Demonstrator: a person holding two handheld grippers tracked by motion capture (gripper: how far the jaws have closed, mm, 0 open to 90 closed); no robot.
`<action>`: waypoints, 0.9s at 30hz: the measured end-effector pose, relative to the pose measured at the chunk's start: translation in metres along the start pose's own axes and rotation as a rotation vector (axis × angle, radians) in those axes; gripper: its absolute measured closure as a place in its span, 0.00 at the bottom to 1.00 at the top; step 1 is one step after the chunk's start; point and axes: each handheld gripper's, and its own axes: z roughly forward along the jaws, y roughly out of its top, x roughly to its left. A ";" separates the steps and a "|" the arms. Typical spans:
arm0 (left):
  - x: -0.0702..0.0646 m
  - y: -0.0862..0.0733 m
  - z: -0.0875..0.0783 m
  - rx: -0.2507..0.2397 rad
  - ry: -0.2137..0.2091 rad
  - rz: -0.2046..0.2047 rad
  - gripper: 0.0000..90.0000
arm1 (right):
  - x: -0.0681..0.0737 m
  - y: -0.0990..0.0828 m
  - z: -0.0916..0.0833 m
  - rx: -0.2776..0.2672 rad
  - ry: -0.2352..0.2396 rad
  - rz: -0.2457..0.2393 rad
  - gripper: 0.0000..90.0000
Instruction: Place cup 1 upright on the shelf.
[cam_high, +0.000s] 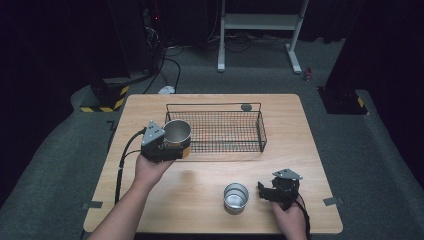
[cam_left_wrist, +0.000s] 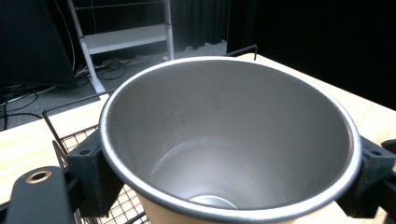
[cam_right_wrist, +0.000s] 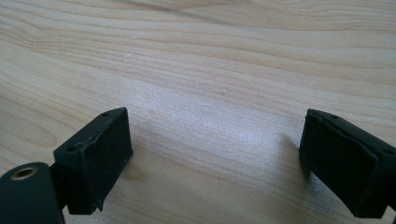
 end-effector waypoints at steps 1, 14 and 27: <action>0.000 0.001 0.001 0.002 0.001 0.003 0.15 | 0.000 0.000 0.000 0.000 0.000 0.000 0.10; 0.004 0.011 0.014 0.012 0.016 0.013 0.15 | 0.000 0.000 0.000 0.000 0.000 0.000 0.10; 0.013 0.018 0.030 0.029 0.022 -0.009 0.15 | 0.000 0.000 0.000 0.000 0.000 0.000 0.10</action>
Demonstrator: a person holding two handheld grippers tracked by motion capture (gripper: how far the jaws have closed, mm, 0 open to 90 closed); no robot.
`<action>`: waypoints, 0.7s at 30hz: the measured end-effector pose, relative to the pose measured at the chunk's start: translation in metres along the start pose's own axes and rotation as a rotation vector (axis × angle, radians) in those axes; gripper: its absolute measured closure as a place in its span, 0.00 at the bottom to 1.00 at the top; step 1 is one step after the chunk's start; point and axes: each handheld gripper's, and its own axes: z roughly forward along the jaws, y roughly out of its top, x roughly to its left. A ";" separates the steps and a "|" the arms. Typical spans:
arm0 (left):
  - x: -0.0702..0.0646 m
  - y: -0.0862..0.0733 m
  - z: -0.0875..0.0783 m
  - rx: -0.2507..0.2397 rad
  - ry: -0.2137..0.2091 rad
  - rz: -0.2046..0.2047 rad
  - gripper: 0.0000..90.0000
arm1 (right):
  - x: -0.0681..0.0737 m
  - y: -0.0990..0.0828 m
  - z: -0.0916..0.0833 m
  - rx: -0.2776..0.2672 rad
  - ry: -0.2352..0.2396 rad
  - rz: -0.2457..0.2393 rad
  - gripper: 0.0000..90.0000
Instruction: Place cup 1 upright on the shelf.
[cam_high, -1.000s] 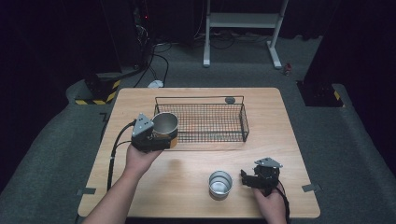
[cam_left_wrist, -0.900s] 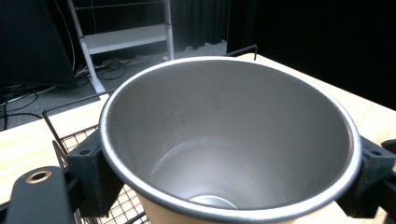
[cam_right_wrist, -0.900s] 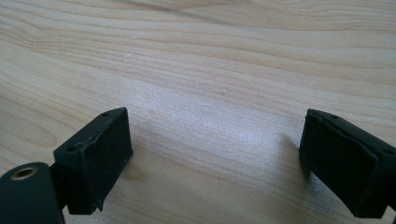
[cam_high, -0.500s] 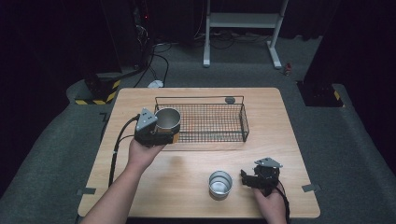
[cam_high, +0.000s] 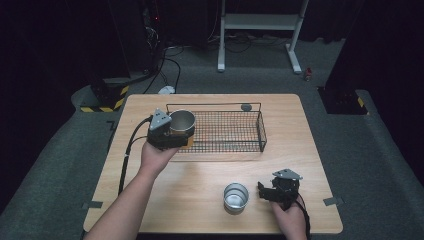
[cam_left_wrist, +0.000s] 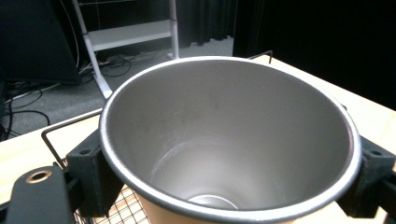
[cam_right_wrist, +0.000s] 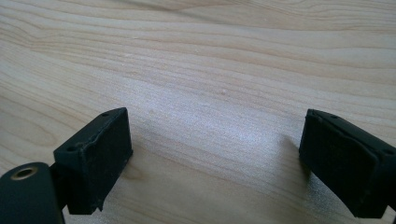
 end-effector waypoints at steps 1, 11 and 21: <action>0.002 0.001 0.003 -0.001 0.001 -0.007 0.15 | 0.000 0.000 0.000 0.001 0.000 0.002 0.10; 0.006 0.003 0.015 0.015 0.009 -0.022 0.15 | 0.000 0.000 0.000 0.001 0.000 0.002 0.10; 0.007 0.012 0.025 0.009 0.018 -0.017 0.15 | 0.000 0.000 0.000 0.001 0.000 0.003 0.10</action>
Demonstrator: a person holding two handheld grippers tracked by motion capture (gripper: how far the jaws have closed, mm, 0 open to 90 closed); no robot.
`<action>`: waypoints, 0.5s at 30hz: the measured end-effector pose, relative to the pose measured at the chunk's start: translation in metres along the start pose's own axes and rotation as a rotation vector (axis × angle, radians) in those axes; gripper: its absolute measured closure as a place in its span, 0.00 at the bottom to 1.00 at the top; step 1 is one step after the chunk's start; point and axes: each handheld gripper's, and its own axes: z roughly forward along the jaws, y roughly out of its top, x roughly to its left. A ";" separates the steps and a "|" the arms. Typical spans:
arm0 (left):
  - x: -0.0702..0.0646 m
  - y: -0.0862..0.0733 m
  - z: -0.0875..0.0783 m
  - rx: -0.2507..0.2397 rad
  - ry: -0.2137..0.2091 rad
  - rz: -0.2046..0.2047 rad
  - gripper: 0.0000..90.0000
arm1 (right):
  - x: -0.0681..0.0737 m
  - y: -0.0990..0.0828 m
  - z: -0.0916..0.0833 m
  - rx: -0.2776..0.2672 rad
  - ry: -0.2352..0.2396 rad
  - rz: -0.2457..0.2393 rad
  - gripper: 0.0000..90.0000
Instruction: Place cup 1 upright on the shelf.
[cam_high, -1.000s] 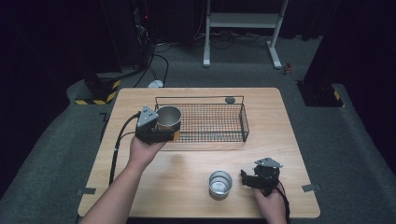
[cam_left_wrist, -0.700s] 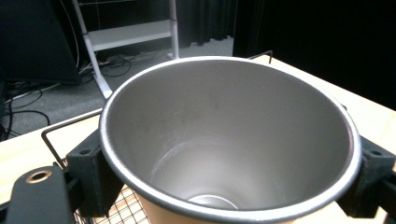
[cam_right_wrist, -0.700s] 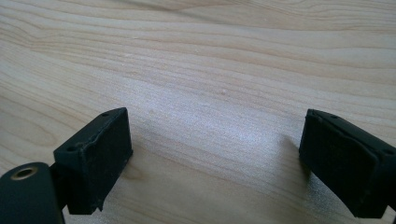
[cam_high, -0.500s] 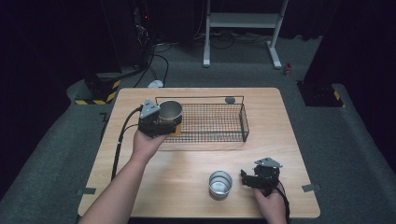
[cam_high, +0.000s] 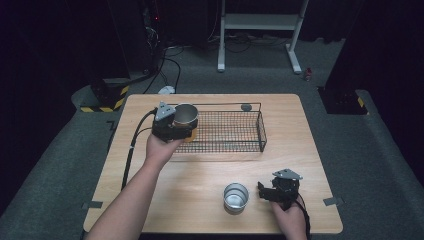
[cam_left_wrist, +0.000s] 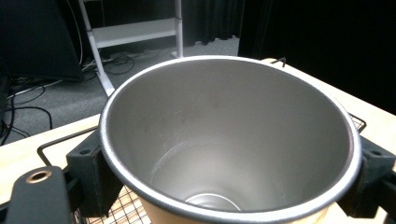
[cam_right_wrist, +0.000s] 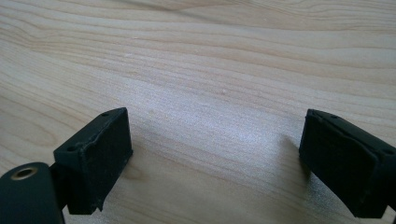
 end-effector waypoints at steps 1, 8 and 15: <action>0.000 0.001 0.001 0.004 0.000 0.004 0.15 | 0.000 0.000 0.000 -0.001 0.000 -0.004 0.10; 0.001 0.003 0.012 0.007 0.006 0.002 0.15 | 0.000 0.000 0.000 0.000 0.000 -0.002 0.10; 0.005 -0.001 0.024 0.016 0.013 -0.026 0.15 | 0.000 0.000 0.000 -0.001 0.000 -0.003 0.10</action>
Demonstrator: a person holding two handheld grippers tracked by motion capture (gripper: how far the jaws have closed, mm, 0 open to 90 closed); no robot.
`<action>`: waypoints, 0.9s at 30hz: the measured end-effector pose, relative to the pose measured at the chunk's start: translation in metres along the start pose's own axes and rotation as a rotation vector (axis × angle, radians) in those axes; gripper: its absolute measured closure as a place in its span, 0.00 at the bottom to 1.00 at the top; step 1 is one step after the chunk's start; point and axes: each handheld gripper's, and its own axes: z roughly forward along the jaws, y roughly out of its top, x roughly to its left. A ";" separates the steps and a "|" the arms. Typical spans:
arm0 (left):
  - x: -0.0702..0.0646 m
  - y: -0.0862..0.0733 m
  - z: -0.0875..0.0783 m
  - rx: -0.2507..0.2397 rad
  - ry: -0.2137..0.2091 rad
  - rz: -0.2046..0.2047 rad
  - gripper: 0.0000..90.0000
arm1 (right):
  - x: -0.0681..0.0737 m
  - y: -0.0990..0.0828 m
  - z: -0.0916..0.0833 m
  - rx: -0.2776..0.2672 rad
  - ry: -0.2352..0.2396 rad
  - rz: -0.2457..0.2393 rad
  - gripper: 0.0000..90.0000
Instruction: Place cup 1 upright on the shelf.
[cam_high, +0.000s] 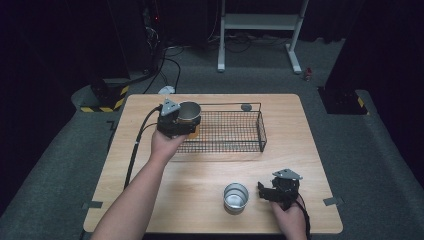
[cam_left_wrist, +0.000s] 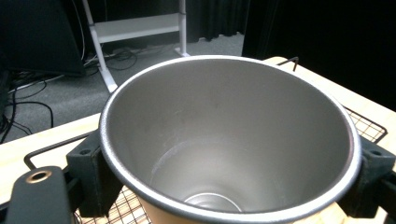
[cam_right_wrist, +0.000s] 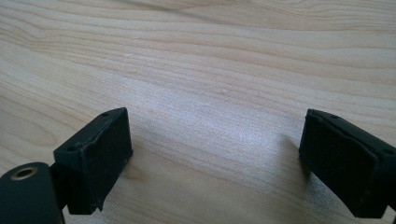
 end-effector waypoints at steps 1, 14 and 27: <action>0.001 0.000 0.001 0.000 0.003 -0.001 0.15 | 0.000 0.000 0.000 0.000 0.000 0.000 0.10; 0.006 -0.001 0.017 0.014 0.018 -0.028 0.15 | 0.000 0.000 0.000 0.000 0.000 0.000 0.10; 0.006 -0.007 0.033 0.071 0.042 -0.036 0.15 | 0.000 0.000 0.000 0.000 0.000 0.000 0.10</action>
